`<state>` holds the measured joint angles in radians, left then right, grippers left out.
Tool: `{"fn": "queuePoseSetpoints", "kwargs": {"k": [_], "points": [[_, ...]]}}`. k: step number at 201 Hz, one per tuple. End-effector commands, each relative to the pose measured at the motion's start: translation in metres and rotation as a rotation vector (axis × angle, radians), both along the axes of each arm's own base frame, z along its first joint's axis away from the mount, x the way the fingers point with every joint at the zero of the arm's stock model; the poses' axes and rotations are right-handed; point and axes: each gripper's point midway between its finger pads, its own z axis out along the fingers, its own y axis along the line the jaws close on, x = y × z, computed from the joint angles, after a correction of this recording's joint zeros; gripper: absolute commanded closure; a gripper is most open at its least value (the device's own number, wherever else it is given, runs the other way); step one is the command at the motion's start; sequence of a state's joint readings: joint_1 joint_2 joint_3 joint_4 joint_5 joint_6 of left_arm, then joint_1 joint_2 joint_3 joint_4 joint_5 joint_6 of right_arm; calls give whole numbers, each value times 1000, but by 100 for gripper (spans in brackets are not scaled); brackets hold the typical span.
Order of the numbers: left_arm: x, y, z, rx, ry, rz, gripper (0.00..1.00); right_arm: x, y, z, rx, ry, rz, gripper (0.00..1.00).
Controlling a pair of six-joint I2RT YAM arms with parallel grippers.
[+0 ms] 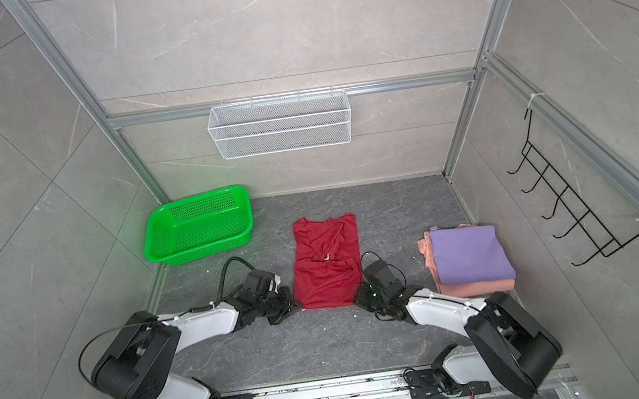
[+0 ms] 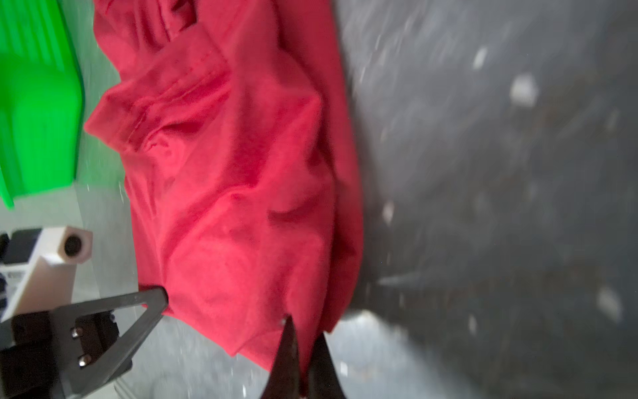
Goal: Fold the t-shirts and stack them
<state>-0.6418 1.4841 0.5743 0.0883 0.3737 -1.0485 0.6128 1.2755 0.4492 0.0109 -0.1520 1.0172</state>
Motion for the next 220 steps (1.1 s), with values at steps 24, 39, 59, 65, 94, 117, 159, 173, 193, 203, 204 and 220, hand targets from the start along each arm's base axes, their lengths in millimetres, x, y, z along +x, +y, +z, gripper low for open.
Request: {"fn": "queuePoseSetpoints", "kwargs": {"k": [24, 39, 59, 65, 94, 117, 159, 173, 193, 203, 204, 220], "points": [[-58, 8, 17, 72, 4, -27, 100, -62, -16, 7, -133, 23, 71, 100], [-62, 9, 35, 71, -45, -21, 100, -64, -11, 31, -111, -49, 94, 100], [-52, 7, 69, 58, -145, -22, 100, -55, 1, 67, -61, -137, 114, 100], [-47, 6, 81, 58, -180, -28, 100, -52, 5, 78, -49, -161, 123, 100], [-22, -11, 130, 49, -325, -79, 100, -28, 21, 116, -42, -268, 128, 100], [6, -23, 159, 34, -406, -102, 100, -4, 25, 143, -68, -344, 68, 100], [66, -29, 178, -24, -458, -71, 100, 40, 28, 154, -182, -381, 20, 100], [85, -30, 172, -47, -441, -63, 100, 56, 27, 147, -176, -361, -5, 100], [110, -35, 163, -95, -408, -59, 100, 79, 18, 137, -141, -334, -71, 100], [123, -37, 157, -119, -385, -54, 100, 91, 14, 131, -122, -317, -98, 100], [125, -37, 156, -121, -383, -53, 100, 92, 14, 130, -120, -314, -99, 100], [144, -41, 145, -166, -337, -53, 100, 110, 10, 120, -99, -283, -125, 100]]}}
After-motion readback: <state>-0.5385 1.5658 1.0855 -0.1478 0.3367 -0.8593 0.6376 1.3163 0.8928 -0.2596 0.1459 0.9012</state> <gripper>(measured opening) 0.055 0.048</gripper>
